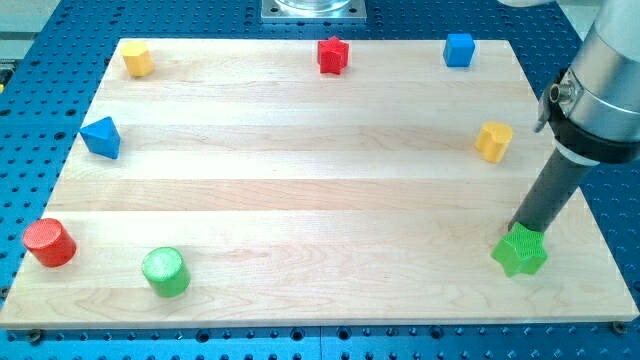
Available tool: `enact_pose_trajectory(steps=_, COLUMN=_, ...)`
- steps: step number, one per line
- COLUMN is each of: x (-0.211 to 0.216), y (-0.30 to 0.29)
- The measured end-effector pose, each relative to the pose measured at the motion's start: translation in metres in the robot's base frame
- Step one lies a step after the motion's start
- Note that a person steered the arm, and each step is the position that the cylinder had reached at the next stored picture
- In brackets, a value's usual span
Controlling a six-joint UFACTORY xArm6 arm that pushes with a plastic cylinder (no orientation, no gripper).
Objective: Place your arm above the green circle
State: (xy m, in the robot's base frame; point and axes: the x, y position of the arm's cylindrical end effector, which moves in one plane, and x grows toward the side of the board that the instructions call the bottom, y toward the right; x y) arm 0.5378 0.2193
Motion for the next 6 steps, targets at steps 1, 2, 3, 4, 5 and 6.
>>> enact_pose_trajectory(steps=1, x=-0.016, y=-0.006)
enact_pose_trajectory(steps=2, x=-0.048, y=-0.057)
enact_pose_trajectory(steps=3, x=-0.085, y=-0.133)
enact_pose_trajectory(steps=4, x=-0.109, y=-0.188)
enact_pose_trajectory(steps=5, x=-0.116, y=-0.258)
enact_pose_trajectory(steps=6, x=-0.111, y=-0.307)
